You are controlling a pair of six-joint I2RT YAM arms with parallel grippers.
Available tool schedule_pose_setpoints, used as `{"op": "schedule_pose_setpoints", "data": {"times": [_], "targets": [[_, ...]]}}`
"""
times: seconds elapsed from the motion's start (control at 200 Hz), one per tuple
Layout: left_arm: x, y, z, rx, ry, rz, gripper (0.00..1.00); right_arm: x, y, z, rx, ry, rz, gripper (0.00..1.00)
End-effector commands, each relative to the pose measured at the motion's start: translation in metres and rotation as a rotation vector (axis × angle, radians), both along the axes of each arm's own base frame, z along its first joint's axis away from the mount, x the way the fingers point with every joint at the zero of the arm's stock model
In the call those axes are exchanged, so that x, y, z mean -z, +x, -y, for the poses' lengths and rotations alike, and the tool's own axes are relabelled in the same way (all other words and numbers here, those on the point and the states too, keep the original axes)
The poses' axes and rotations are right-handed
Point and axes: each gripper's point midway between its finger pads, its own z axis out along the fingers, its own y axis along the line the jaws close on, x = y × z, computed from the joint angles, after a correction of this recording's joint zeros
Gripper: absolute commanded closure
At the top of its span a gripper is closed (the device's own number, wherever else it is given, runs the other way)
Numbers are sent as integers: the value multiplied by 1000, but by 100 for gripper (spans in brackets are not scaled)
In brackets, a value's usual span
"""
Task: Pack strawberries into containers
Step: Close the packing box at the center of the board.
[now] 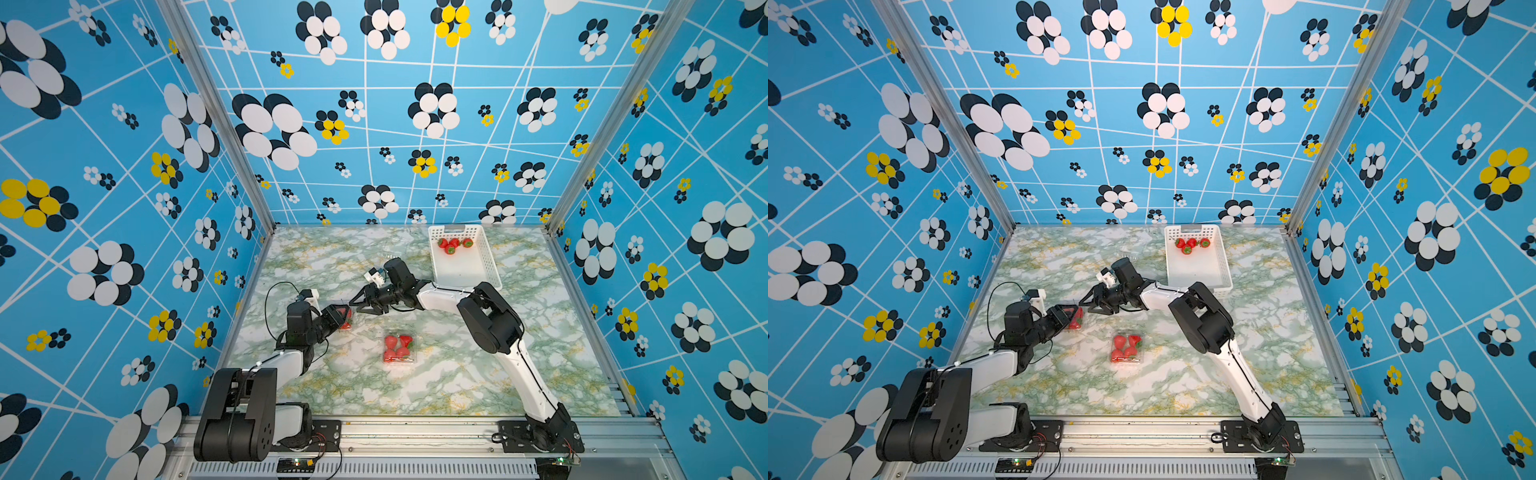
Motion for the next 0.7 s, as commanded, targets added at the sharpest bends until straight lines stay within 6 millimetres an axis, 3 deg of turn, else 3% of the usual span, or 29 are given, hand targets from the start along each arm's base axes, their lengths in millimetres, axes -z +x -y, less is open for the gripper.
{"op": "schedule_pose_setpoints", "data": {"times": [0.0,0.3,0.695], "targets": [[-3,3,3,3,-1,9,56,6,-5,-8,-27,-4,-21,48],[0,3,4,8,-4,2,56,5,-4,-16,-41,3,-26,48],[2,2,4,9,-3,0,60,19,-6,-20,-48,-31,-44,50]]}}
